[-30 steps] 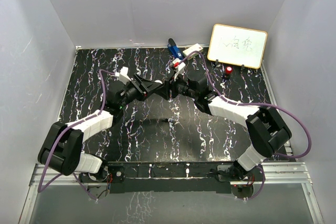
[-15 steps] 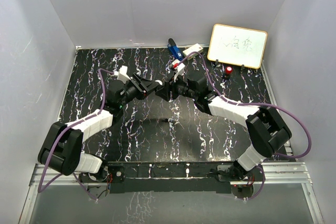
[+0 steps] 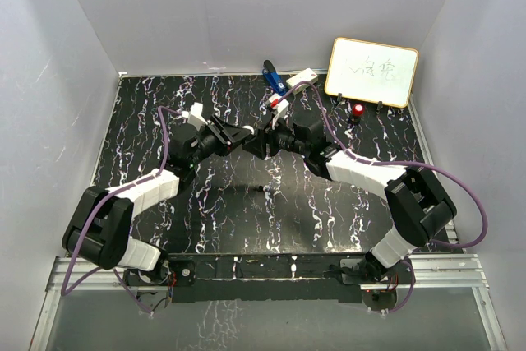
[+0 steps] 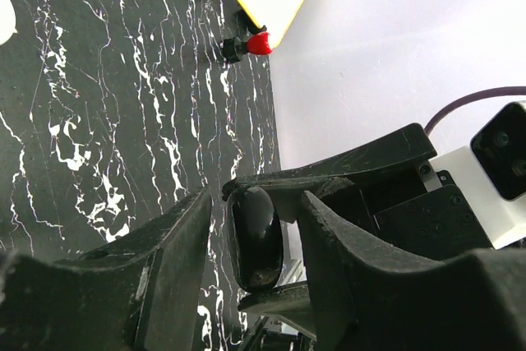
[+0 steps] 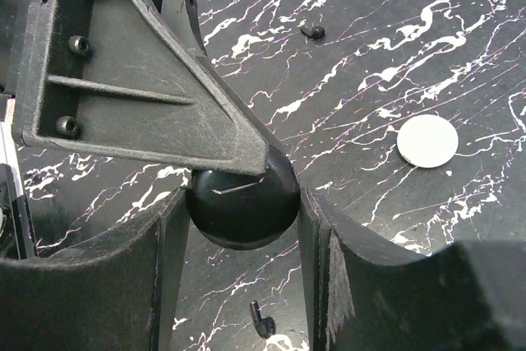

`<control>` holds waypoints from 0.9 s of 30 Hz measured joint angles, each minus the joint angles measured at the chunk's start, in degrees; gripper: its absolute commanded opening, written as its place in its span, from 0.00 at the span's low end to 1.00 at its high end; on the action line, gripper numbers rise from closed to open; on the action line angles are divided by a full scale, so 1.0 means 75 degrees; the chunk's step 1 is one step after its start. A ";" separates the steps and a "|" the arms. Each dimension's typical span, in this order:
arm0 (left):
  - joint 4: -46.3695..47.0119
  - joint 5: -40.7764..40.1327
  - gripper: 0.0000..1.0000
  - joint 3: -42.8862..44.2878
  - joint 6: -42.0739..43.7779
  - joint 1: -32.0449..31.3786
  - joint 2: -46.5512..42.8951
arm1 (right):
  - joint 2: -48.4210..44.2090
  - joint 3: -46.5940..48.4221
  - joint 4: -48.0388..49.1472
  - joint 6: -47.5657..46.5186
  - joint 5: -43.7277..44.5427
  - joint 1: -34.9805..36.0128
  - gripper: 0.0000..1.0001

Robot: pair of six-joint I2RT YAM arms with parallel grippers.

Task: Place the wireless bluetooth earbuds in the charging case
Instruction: Pick up the charging case at the center of the board.

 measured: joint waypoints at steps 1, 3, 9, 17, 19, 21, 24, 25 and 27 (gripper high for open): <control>-0.0003 0.0003 0.42 0.0000 0.0000 0.0000 0.0003 | 0.0000 0.0003 0.0000 -0.0006 -0.0003 0.0000 0.00; -0.0006 0.0000 0.38 0.0003 0.0003 -0.0012 0.0006 | 0.0000 0.0026 -0.0009 -0.0012 -0.0009 0.0000 0.00; -0.0064 -0.0003 0.28 0.0067 0.0012 -0.0032 0.0006 | 0.0000 0.0073 -0.0023 -0.0017 -0.0035 0.0000 0.00; -0.0087 0.0003 0.00 0.0131 0.0000 -0.0035 0.0073 | 0.0000 0.0085 -0.0090 -0.0122 -0.0026 0.0000 0.00; -0.0096 0.0000 0.00 0.0152 0.0000 -0.0035 0.0087 | 0.0000 0.0085 -0.0102 -0.0125 -0.0029 0.0000 0.11; -0.0105 0.0000 0.00 0.0157 0.0003 -0.0035 0.0087 | 0.0000 0.0087 -0.0111 -0.0125 -0.0029 0.0000 0.42; -0.0111 -0.0015 0.00 0.0157 0.0000 -0.0035 0.0087 | 0.0000 0.0131 -0.0204 -0.0114 -0.0020 0.0000 0.65; -0.0119 -0.0035 0.00 0.0157 0.0017 -0.0035 0.0087 | 0.0000 0.0134 -0.0207 -0.0087 0.0009 0.0000 0.68; -0.0175 -0.0085 0.00 0.0157 0.0044 -0.0041 0.0087 | -0.0029 0.0134 -0.0219 -0.0070 0.0108 -0.0006 0.73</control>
